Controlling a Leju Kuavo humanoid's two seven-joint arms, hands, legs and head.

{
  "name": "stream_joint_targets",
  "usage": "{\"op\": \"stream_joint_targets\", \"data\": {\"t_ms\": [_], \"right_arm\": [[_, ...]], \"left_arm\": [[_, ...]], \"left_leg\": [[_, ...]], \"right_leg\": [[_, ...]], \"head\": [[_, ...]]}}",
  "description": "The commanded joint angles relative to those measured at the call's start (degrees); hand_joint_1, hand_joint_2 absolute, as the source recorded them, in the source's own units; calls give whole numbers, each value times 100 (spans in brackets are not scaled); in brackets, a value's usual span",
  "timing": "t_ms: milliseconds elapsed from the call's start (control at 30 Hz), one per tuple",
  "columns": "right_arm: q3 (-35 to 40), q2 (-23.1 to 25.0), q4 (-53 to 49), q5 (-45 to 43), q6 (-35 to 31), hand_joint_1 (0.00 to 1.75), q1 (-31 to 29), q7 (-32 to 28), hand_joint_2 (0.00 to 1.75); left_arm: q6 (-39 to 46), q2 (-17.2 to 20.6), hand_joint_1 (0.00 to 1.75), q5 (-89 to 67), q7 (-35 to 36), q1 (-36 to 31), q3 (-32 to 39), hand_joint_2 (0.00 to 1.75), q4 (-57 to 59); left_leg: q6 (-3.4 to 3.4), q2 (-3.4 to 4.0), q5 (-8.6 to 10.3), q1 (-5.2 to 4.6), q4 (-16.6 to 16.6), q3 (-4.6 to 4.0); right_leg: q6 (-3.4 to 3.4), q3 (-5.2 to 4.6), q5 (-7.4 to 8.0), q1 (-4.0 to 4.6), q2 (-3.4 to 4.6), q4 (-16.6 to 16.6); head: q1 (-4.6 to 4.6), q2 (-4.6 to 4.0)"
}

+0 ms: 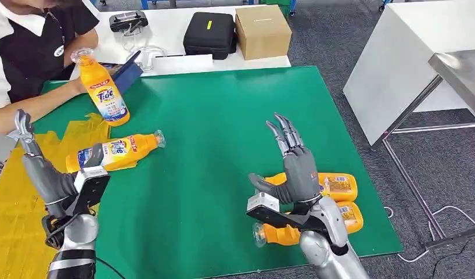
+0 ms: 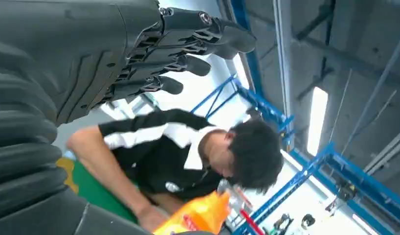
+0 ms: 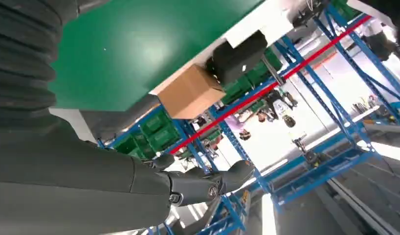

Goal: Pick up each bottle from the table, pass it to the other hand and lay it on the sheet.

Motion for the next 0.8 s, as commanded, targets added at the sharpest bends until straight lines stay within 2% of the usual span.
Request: {"op": "stream_joint_targets", "data": {"t_ms": [33,100,200,233,300,333,400,433,533,633,800], "right_arm": [[-4,-942,590,633,564,0,-206,498,175],[-188,-1089,704,680,658,0,-162,520,175],[-371,-1180,801,643,778,0,-119,512,175],[-416,-1206,844,604,848,0,-111,510,175],[-439,-1309,918,626,968,0,-116,498,175],[-456,-1390,992,676,1034,0,-120,524,175],[-474,-1574,1126,772,1219,0,-72,615,175],[-503,-1632,1190,771,1221,0,-40,606,175],[-579,-1722,1302,1085,1182,0,11,741,175],[-634,-1790,1375,1120,1262,0,10,762,175],[-801,-1960,1573,1151,1330,0,-27,789,175]], "left_arm": [[-132,322,0,1087,286,310,-918,175,-773],[-607,403,0,1594,410,347,-1084,175,-800],[-550,392,0,1577,331,393,-1150,175,-794],[-561,397,0,1604,329,401,-1175,175,-790],[-574,395,0,1657,319,392,-1191,175,-768],[-611,387,0,1708,319,380,-1207,175,-735],[-625,366,0,1741,322,387,-1227,175,-663],[-620,358,0,1747,317,393,-1233,175,-635],[-603,345,0,1790,319,414,-1202,175,-590],[-631,347,0,1847,324,420,-1171,175,-554],[-626,346,0,1890,316,357,-1111,175,-409]], "left_leg": [[-3,-11,-4,5,-2,16],[-2,-13,-7,6,-1,20],[-1,-19,-14,5,-1,37],[0,-15,-4,2,-4,18],[-2,-17,-19,6,1,44],[-2,-15,-8,1,-4,26],[-5,-26,-22,-1,0,54],[-3,-19,-7,-2,-5,27],[-9,-32,-33,1,2,78],[-2,-16,-9,-4,-6,29],[-6,-23,-23,-2,-2,58]], "right_leg": [[-5,18,-5,5,-6,-4],[-4,24,-7,6,-7,-5],[-5,44,-15,4,-12,-6],[-3,24,-6,1,-11,-6],[-7,52,-17,4,-8,-6],[-5,32,-9,0,-9,-6],[-11,62,-23,-2,-15,-3],[-6,34,-8,-3,-13,-8],[-17,86,-34,0,-16,-3],[-6,34,-9,-5,-10,-8],[-13,62,-23,-3,-11,-4]], "head": [[0,0],[0,0],[0,0],[0,0],[2,0],[0,0],[0,0],[0,0],[0,0],[0,0],[0,0]]}}
